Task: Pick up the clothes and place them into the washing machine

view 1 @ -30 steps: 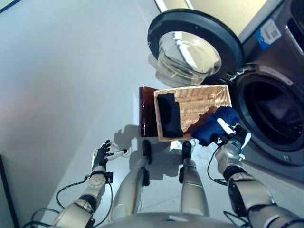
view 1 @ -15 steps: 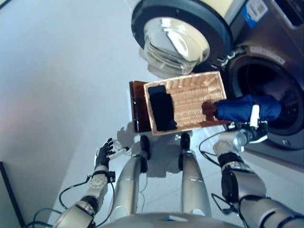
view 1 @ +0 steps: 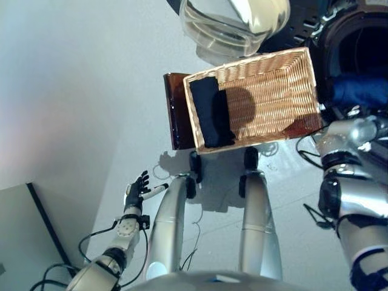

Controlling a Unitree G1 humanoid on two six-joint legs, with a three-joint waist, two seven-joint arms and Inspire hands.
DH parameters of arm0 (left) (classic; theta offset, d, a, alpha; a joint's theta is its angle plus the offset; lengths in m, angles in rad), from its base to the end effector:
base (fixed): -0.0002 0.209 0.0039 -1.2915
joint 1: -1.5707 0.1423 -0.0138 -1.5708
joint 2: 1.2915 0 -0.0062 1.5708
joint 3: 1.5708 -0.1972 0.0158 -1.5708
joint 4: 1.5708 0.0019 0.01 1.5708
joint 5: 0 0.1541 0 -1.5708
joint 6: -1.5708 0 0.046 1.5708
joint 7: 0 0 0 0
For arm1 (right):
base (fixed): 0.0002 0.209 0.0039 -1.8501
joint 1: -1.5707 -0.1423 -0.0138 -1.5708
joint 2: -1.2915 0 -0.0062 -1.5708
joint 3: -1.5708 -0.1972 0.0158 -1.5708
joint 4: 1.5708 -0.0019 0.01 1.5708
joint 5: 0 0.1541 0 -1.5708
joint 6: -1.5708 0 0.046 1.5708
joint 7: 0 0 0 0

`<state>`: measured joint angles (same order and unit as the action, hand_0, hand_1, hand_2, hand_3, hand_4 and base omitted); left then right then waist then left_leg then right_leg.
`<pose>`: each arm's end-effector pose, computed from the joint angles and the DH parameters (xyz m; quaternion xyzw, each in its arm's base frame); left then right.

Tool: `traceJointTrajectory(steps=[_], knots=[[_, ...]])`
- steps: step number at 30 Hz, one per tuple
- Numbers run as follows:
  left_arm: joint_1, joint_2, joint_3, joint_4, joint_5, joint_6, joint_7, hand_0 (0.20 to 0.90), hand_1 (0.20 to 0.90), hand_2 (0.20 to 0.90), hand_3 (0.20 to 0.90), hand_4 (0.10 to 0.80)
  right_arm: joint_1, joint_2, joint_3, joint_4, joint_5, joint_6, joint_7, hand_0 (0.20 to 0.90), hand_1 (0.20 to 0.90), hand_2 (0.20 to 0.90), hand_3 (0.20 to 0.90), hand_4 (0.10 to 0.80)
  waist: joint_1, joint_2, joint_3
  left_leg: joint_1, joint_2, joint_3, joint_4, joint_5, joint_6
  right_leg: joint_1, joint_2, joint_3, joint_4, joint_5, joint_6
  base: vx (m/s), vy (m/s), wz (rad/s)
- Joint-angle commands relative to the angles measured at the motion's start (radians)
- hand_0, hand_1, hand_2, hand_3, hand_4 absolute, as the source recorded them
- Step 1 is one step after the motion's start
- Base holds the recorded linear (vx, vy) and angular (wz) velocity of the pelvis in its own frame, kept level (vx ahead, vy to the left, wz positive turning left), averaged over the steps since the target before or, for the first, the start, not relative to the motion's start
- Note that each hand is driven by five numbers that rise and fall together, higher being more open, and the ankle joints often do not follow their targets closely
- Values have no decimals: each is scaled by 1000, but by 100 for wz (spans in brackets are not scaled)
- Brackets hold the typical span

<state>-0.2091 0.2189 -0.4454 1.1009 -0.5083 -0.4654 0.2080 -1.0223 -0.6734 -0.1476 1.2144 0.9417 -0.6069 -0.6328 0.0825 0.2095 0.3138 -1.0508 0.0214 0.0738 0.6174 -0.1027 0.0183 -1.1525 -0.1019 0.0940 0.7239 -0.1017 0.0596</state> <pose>0.1859 0.1818 -0.1016 0.0297 0.2376 0.0799 0.9676 0.3411 -0.3423 0.1946 0.3112 -0.2439 -0.5505 0.7353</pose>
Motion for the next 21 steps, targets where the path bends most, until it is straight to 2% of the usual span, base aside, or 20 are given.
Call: traceJointTrajectory(steps=[1,4,7,8,11,15,19,20,21], knots=[[45,53,39,11,-11,-34,30,900,900,900,900,800,-77,-185,98,-49,-108,-58,-9,200,200,200,200,300,6,44,-61,30,19,-57,-1,-73,-31,92,42,-38,-72,-42,-53,64,-40,10],[63,70,38,-18,-6,-42,43,900,900,900,900,800,-150,-268,150,-74,-167,-49,-42,200,200,200,200,300,13,50,-68,54,17,-59,-110,-24,-51,99,33,-42,-117,-38,-48,31,-45,14],[68,74,39,-37,-4,-50,49,900,900,900,900,800,-210,-308,199,-84,-203,-43,-66,200,200,200,200,300,11,57,-66,75,13,-59,-170,8,-61,102,25,-44,-135,-31,-46,10,-34,18],[71,85,37,-48,-2,-55,53,900,900,900,900,800,-252,-356,240,-106,-240,-35,-81,200,200,200,200,300,16,56,-69,90,10,-61,-216,32,-69,100,24,-43,-145,-30,-45,4,-38,21],[79,100,31,-72,11,-59,62,900,900,900,900,800,-351,-411,335,-89,-284,-16,-95,200,200,200,200,300,25,61,-70,114,2,-64,-287,70,-75,98,22,-43,-156,-24,-42,8,-22,22],[86,101,31,-86,18,-61,69,900,900,900,900,800,-446,-446,419,-71,-290,-6,-94,200,200,200,200,300,30,74,-79,160,-2,-61,-384,111,-79,97,12,-40,-178,-21,-34,11,3,7],[96,95,24,-98,23,-63,69,900,900,900,900,800,-457,-451,425,-45,-284,-3,-86,200,200,200,200,300,36,85,-88,185,-9,-62,-416,123,-80,113,8,-37,-190,-19,-28,14,8,1],[103,91,22,-95,23,-60,67,900,900,900,900,800,-463,-450,430,-24,-279,2,-77,900,900,900,900,800,39,89,-94,198,-13,-62,-428,127,-80,120,6,-38,-194,-18,-27,40,21,0],[104,91,23,-88,22,-58,66,900,900,900,900,800,-465,-449,433,-14,-280,7,-72,900,900,900,900,800,40,89,-97,203,-13,-60,-432,129,-81,124,3,-39,-197,-16,-25,34,17,-1]])
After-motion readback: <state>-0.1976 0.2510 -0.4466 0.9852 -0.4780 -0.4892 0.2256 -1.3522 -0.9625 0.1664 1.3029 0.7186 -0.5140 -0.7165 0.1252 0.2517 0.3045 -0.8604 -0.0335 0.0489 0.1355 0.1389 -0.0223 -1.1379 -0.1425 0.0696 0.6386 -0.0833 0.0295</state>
